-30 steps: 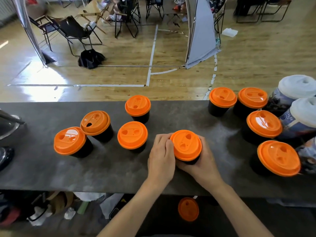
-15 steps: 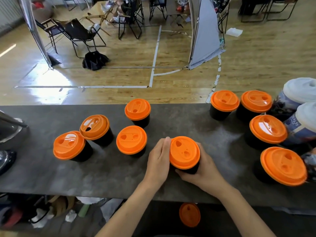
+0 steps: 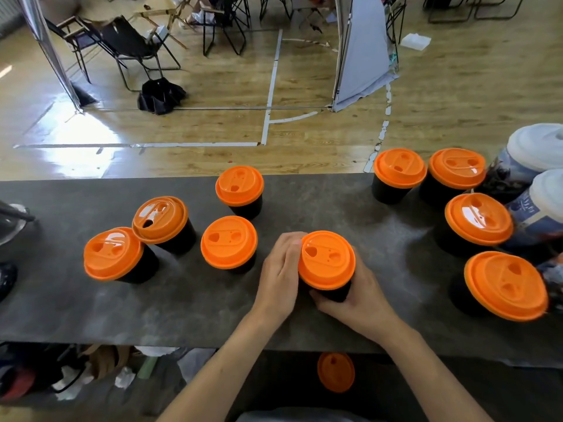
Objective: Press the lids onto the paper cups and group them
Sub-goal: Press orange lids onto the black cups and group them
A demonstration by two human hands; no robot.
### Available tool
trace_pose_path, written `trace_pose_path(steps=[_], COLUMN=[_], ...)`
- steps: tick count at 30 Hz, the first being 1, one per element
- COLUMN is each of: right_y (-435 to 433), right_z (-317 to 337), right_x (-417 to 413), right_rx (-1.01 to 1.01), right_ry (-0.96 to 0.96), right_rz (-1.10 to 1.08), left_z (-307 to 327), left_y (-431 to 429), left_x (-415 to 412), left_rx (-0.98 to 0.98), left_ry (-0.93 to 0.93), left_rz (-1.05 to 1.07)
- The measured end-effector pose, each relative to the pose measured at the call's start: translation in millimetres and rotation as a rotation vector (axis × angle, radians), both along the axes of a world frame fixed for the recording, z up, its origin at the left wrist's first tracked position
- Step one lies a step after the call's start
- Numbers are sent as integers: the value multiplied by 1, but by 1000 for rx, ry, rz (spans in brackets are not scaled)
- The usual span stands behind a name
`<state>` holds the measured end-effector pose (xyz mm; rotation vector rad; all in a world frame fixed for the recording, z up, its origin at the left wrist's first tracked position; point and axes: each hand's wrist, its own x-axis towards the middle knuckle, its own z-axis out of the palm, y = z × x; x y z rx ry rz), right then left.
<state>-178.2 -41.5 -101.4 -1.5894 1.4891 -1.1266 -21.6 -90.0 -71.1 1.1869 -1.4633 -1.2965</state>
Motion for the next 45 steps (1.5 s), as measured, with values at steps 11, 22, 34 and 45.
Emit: trace_pose_path(steps=[11, 22, 34, 45], right_y=[1, -1, 0, 1], right_z=[0, -4, -5, -2], right_x=[1, 2, 0, 2], right_rx=[-24, -25, -36, -48], right_ry=[-14, 6, 6, 26], right_rz=[-46, -40, -53, -26], left_z=[-1, -7, -3, 9], left_y=[0, 4, 0, -11], left_x=[1, 3, 4, 12], left_rx=[-46, -63, -37, 57], left_ry=[-71, 10, 28, 10], left_rz=[-8, 21, -11, -143])
